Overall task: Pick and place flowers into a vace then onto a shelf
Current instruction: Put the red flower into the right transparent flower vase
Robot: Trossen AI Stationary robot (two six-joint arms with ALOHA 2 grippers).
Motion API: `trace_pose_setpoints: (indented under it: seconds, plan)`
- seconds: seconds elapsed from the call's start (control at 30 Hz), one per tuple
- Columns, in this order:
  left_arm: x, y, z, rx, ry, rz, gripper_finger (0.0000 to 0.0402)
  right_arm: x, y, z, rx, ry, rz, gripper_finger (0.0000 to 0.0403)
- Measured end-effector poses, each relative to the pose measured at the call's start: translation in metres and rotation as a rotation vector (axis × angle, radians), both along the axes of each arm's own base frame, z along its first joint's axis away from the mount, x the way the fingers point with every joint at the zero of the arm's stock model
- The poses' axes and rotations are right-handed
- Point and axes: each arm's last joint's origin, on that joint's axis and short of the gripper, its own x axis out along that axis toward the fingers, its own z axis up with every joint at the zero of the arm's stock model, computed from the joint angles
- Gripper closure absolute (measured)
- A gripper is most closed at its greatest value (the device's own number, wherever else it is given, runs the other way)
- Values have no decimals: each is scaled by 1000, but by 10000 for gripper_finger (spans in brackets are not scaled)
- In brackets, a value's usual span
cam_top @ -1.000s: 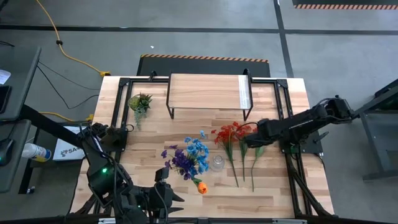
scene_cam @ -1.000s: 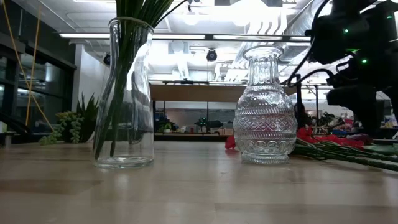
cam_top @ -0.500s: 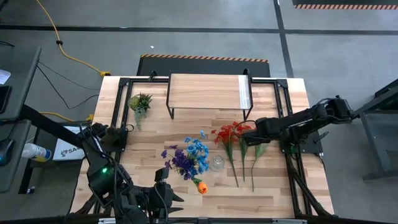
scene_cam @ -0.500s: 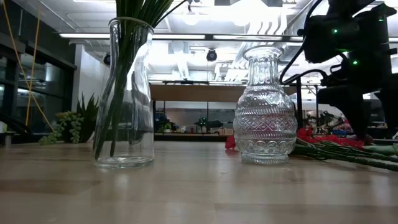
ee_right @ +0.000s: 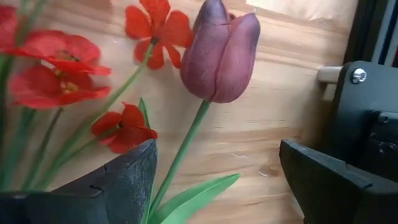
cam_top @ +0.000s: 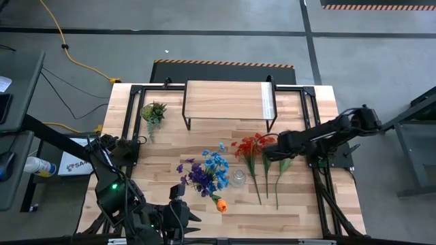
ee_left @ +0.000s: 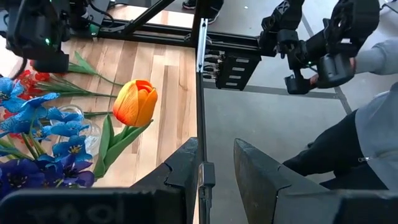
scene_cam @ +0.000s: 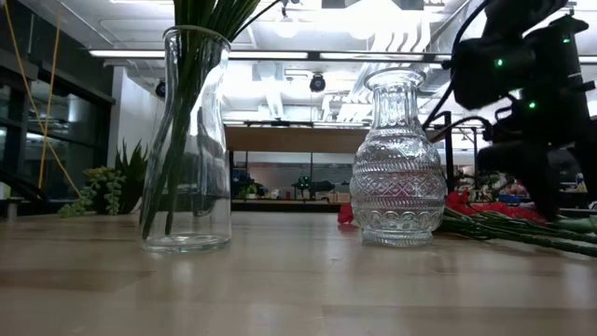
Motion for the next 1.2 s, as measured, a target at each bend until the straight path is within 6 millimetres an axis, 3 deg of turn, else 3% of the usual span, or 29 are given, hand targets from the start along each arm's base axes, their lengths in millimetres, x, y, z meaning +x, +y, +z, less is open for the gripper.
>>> trace_pose_setpoints:
  seconds: [0.43, 0.83, 1.2]
  plan:
    - [0, 0, 0, 0, 0, 0, 268, 8, 0, -18, 16, 63, 14, 94]
    - [0, 0, 0, -4, 4, -6, 268, 12, 1, -20, 38, 24, 10, 172]
    - [0, 0, 0, -5, 5, -7, 268, 17, 2, -22, 60, -21, 14, 268]
